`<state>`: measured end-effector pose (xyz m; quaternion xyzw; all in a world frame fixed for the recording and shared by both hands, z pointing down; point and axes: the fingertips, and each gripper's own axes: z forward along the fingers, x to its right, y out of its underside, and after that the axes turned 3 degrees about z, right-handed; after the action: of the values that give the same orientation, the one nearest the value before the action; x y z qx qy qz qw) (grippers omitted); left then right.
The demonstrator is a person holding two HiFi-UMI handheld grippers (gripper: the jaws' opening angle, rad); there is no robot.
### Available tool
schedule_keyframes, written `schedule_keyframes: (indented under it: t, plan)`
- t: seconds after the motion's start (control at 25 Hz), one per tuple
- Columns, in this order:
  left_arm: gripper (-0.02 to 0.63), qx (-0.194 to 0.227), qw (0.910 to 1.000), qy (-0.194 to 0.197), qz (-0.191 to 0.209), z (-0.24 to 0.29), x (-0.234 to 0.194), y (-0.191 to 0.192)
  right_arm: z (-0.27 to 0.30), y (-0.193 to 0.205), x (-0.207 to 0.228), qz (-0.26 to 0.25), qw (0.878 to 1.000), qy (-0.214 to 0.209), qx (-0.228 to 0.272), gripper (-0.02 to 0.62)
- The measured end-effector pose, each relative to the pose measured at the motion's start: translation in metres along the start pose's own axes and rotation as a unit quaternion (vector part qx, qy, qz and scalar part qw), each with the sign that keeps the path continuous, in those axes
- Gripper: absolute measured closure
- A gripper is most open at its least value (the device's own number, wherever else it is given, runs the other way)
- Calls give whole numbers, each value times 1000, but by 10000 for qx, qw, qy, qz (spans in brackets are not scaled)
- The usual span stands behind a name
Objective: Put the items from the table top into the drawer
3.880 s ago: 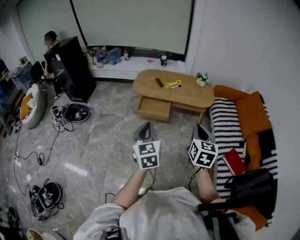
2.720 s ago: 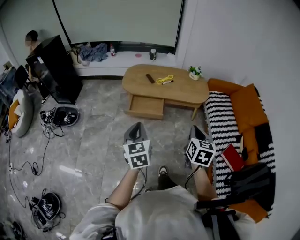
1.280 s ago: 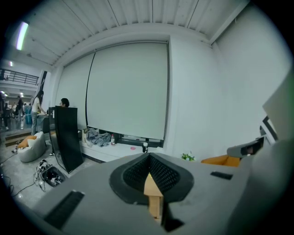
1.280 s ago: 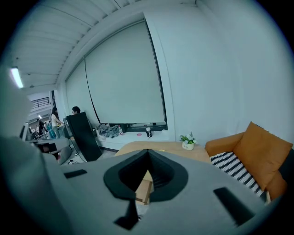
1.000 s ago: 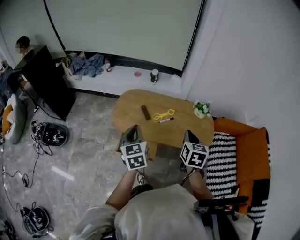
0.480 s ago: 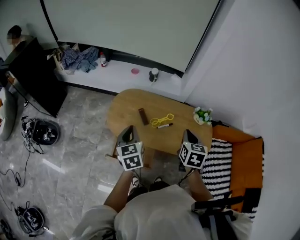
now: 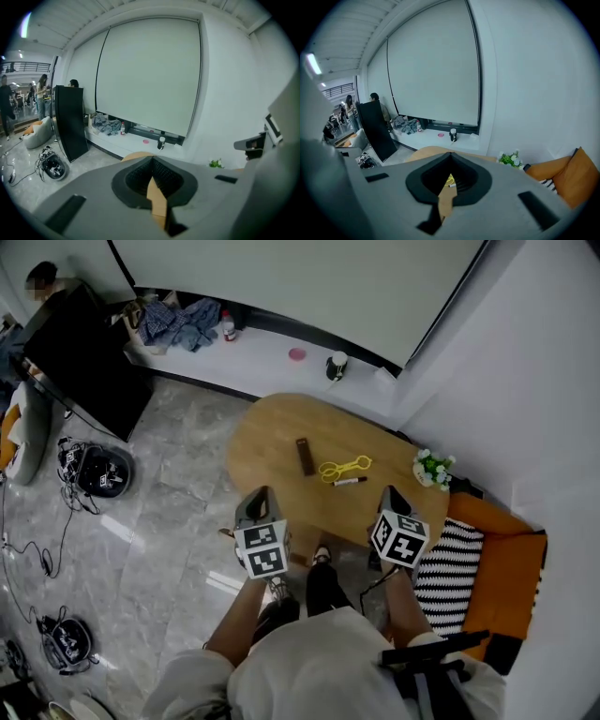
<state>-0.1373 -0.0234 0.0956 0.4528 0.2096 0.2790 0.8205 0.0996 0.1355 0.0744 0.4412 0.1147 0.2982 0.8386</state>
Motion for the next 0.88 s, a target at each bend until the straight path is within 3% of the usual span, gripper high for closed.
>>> schedule_keyframes:
  t: [0.32, 0.56, 0.88]
  plan:
    - [600, -436, 9988, -213, 27, 68, 4, 40, 74, 39, 31, -71, 9987, -98, -486, 603]
    - [601, -1017, 9944, -284, -86, 123, 16, 115, 136, 109, 47, -65, 9952, -248, -947, 603]
    - [600, -1467, 9884, -234, -310, 185, 27, 212, 198, 189, 62, -85, 9902, -279, -1369, 603]
